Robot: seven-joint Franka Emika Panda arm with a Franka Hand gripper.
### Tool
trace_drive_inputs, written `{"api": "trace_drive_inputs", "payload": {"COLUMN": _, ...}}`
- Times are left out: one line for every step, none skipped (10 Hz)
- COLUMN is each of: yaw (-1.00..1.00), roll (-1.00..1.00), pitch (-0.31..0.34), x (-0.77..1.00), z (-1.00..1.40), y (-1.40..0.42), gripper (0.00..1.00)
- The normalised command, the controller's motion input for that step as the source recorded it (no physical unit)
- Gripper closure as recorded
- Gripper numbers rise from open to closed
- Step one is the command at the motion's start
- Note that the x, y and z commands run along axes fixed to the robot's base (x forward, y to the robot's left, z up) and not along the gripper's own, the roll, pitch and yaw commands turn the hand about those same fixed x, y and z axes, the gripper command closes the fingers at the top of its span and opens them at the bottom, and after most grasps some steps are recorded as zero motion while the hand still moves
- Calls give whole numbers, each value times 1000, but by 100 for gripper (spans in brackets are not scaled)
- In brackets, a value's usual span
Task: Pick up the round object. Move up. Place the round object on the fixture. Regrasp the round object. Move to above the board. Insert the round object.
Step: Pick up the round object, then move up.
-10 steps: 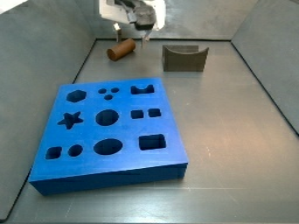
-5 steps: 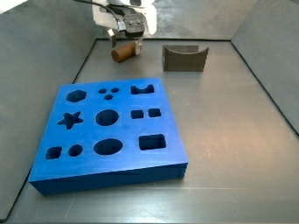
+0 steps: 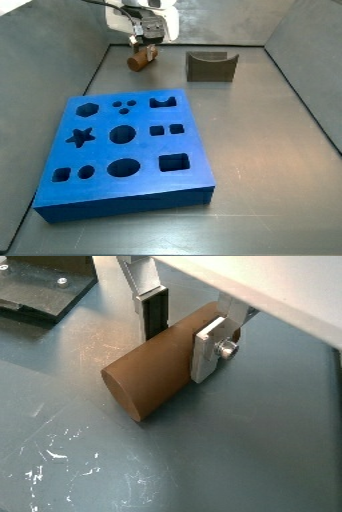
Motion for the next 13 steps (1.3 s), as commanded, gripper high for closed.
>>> {"api": "trace_drive_inputs", "payload": {"yaw": 0, "roll": 0, "pitch": 0, "x": 0, "z": 0, "y": 0, "gripper": 100}}
{"api": "trace_drive_inputs", "payload": {"yaw": 0, "roll": 0, "pitch": 0, "x": 0, "z": 0, "y": 0, "gripper": 100}}
{"api": "trace_drive_inputs", "payload": {"yaw": 0, "roll": 0, "pitch": 0, "x": 0, "z": 0, "y": 0, "gripper": 100}}
{"api": "trace_drive_inputs", "payload": {"yaw": 0, "roll": 0, "pitch": 0, "x": 0, "z": 0, "y": 0, "gripper": 100}}
{"api": "trace_drive_inputs", "payload": {"yaw": 0, "roll": 0, "pitch": 0, "x": 0, "z": 0, "y": 0, "gripper": 100}}
{"api": "trace_drive_inputs", "payload": {"yaw": 0, "roll": 0, "pitch": 0, "x": 0, "z": 0, "y": 0, "gripper": 100}}
{"api": "trace_drive_inputs", "payload": {"yaw": 0, "roll": 0, "pitch": 0, "x": 0, "z": 0, "y": 0, "gripper": 100}}
{"api": "trace_drive_inputs", "payload": {"yaw": 0, "roll": 0, "pitch": 0, "x": 0, "z": 0, "y": 0, "gripper": 100}}
{"api": "trace_drive_inputs", "payload": {"yaw": 0, "roll": 0, "pitch": 0, "x": 0, "z": 0, "y": 0, "gripper": 100}}
{"api": "trace_drive_inputs", "payload": {"yaw": 0, "roll": 0, "pitch": 0, "x": 0, "z": 0, "y": 0, "gripper": 100}}
{"api": "trace_drive_inputs", "payload": {"yaw": 0, "roll": 0, "pitch": 0, "x": 0, "z": 340, "y": 0, "gripper": 100}}
{"api": "trace_drive_inputs", "payload": {"yaw": 44, "roll": -1, "pitch": 71, "x": -60, "z": 260, "y": 46, "gripper": 100}}
{"api": "trace_drive_inputs", "payload": {"yaw": 31, "roll": 1, "pitch": 89, "x": -59, "z": 189, "y": 33, "gripper": 100}}
